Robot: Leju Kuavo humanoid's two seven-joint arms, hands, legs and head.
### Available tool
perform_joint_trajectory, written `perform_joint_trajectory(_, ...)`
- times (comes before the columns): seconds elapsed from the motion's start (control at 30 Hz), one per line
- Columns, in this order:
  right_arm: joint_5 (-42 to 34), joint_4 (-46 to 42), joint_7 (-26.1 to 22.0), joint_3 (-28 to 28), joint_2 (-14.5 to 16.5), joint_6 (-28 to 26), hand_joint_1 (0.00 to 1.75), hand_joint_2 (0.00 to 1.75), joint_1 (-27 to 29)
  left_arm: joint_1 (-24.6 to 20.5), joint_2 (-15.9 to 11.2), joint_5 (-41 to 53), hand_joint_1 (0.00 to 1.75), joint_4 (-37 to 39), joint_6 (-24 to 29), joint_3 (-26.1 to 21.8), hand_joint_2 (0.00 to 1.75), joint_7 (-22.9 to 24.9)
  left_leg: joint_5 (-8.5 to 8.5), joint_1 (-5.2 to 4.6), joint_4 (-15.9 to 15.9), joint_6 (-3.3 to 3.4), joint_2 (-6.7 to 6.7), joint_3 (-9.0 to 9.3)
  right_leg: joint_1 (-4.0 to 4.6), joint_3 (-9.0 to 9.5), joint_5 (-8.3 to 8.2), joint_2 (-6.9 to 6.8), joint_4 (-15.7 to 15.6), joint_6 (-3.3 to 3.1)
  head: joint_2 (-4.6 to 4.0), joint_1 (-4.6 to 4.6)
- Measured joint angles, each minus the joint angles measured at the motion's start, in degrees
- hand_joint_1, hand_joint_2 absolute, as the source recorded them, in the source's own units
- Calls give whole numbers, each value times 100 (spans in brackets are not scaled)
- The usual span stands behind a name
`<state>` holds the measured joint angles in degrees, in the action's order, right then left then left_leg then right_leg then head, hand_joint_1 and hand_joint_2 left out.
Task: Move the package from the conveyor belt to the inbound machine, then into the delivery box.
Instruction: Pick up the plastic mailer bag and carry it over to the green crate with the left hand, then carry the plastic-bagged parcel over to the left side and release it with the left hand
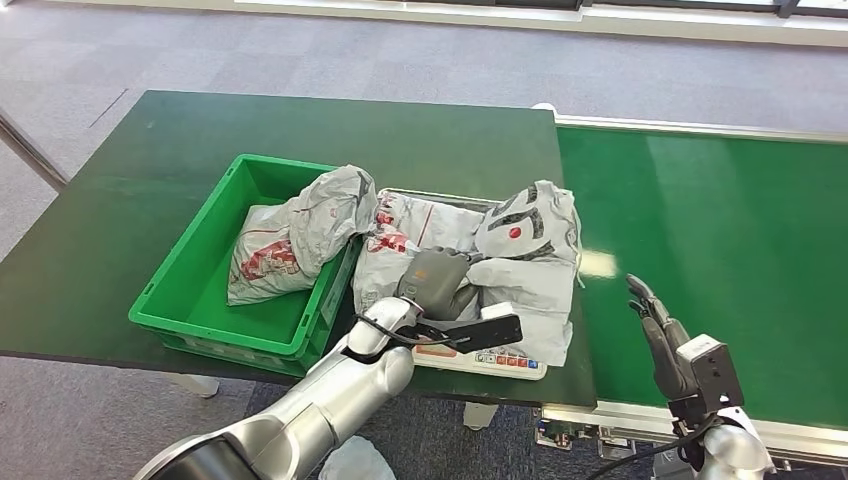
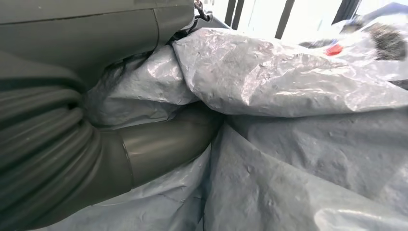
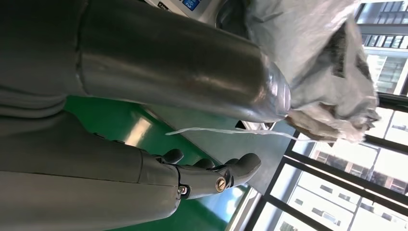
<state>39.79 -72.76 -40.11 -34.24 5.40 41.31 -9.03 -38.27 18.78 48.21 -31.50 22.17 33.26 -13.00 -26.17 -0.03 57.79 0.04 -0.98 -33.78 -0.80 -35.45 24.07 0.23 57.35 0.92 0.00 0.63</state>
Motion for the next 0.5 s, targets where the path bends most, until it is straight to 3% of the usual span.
perform_joint_trajectory(0.13,-49,0,0,2,1,0,0,0,0,220,-16,-481,175,-484,943,-232,175,-1217,0,0,0,0,0,-2,0,-1,0,0,1,0,0,0)
perform_joint_trajectory(0.2,-57,0,0,4,2,0,0,0,0,479,-39,-768,175,-1107,1466,-368,175,-2072,-1,0,0,1,0,-4,0,-4,1,1,1,1,0,0)
perform_joint_trajectory(0.27,-41,0,0,6,2,0,0,0,-4,795,-63,-711,175,-2016,1735,-470,175,-2573,-2,0,0,2,1,-7,0,-6,5,0,1,4,0,0)
perform_joint_trajectory(0.4,-12,1,0,6,2,0,0,0,-27,1301,-74,-245,175,-3673,1799,-621,175,-2711,-7,0,0,6,1,-7,0,-6,10,-1,0,10,0,0)
perform_joint_trajectory(0.5,-5,2,0,8,2,0,0,0,-34,1448,-94,-192,175,-4416,1806,-705,175,-2717,-9,0,-1,8,1,-8,0,-3,11,-5,0,11,0,-1)
